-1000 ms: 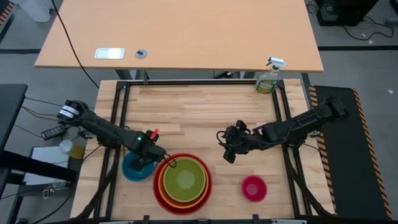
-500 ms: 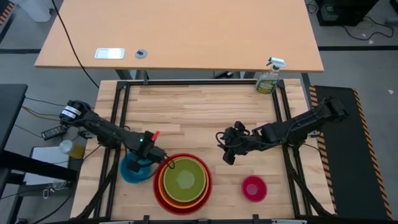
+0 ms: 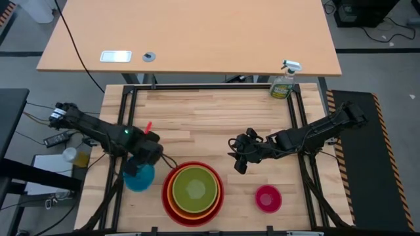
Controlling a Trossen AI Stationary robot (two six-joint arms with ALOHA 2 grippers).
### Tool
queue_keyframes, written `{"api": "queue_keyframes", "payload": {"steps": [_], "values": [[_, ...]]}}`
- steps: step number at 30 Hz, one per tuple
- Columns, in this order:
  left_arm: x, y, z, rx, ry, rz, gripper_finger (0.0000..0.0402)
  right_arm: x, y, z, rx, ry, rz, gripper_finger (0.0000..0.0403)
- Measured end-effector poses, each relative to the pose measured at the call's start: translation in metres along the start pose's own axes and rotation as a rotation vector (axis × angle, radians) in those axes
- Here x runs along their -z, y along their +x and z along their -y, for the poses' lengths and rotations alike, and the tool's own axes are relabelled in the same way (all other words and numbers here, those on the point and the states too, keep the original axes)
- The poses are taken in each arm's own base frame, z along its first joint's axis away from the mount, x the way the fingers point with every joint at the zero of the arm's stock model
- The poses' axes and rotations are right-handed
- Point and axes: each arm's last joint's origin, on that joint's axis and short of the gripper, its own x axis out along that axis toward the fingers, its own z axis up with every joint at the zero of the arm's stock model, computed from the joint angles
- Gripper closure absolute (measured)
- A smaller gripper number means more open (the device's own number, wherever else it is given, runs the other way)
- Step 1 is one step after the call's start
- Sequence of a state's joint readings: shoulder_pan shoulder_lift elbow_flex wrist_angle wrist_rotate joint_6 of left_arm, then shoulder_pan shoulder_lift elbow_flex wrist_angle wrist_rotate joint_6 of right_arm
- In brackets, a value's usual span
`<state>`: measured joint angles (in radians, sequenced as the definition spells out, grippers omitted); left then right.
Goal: Nest bowls inside each other
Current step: Stack the blue bowl on top of the green bowl
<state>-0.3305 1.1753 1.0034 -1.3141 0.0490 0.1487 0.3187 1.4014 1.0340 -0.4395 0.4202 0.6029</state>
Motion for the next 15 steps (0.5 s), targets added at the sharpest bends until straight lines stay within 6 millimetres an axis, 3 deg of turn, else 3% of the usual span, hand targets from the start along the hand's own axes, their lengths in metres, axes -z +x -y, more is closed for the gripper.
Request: {"api": "queue_keyframes", "payload": {"steps": [4, 9, 15], "values": [[0.002, -0.014, 0.000, 0.101, -0.013, 0.145, 0.0387, -0.001, 0.000, 0.000, 0.000, 0.000, 0.002, 0.0232], [-0.019, -0.035, -0.001, 0.163, 0.047, 0.520, 0.0387, -0.003, 0.001, 0.001, -0.002, 0.012, 0.017, 0.0232], [-0.052, -0.052, -0.010, 0.004, -0.015, 0.855, 0.0386, -0.004, 0.001, 0.001, -0.006, 0.015, 0.023, 0.0232]]}}
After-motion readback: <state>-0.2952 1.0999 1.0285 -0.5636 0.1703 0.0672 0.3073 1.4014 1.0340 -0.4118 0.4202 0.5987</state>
